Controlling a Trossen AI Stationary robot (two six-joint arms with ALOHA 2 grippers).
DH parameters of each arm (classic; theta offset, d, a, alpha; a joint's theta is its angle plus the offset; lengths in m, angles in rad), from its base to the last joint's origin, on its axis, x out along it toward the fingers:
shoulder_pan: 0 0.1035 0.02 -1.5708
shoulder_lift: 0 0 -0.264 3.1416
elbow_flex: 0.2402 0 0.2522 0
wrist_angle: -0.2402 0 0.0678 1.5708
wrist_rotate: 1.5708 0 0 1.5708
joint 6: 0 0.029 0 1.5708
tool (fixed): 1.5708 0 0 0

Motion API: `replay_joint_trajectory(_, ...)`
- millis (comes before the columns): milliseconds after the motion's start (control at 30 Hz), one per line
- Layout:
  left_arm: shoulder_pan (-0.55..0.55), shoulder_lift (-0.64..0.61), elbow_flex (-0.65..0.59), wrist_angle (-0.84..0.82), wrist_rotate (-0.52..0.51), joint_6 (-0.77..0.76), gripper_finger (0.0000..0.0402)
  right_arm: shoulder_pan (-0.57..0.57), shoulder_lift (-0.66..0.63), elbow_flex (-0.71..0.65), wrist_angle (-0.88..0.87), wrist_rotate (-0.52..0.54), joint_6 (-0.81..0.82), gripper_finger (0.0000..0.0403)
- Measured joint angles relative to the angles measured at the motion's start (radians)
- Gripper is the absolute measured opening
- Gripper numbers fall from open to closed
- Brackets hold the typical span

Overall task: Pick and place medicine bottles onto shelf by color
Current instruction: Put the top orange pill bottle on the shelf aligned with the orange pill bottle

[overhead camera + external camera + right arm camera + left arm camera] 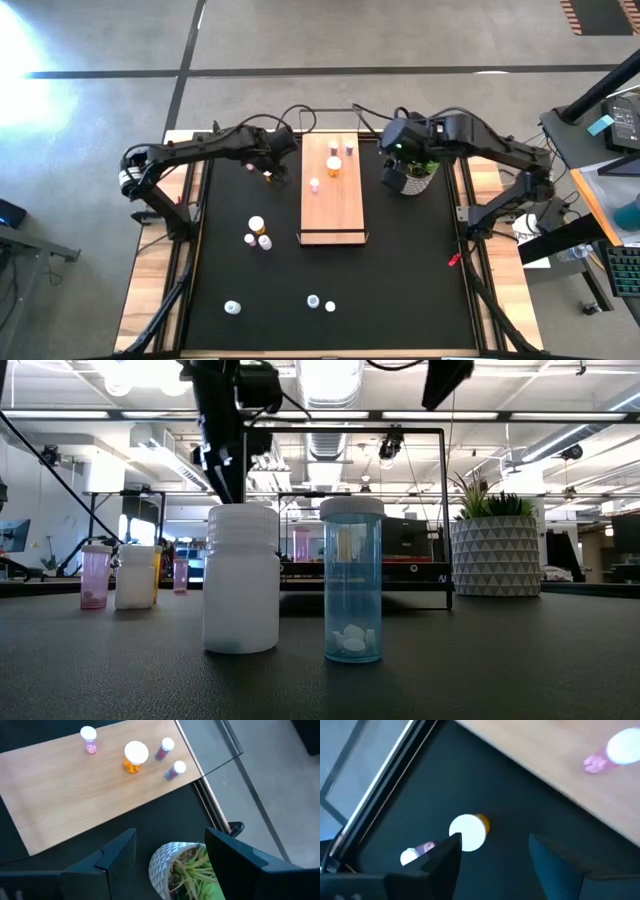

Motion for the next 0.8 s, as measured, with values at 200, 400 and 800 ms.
replay_joint_trajectory(200, 0.060, 0.002, -0.074, -0.003, 0.002, -0.088, 0.0215, 0.000, -0.190, -0.280, 0.206, -0.003, 0.015, 0.0226)
replay_joint_trajectory(400, 0.114, 0.003, -0.136, 0.046, 0.012, -0.155, 0.0215, 0.000, -0.319, -0.473, 0.337, -0.008, 0.076, 0.0226)
replay_joint_trajectory(800, 0.135, 0.020, -0.204, 0.224, 0.046, -0.182, 0.0215, 0.003, -0.450, -0.695, 0.369, 0.000, 0.198, 0.0226)
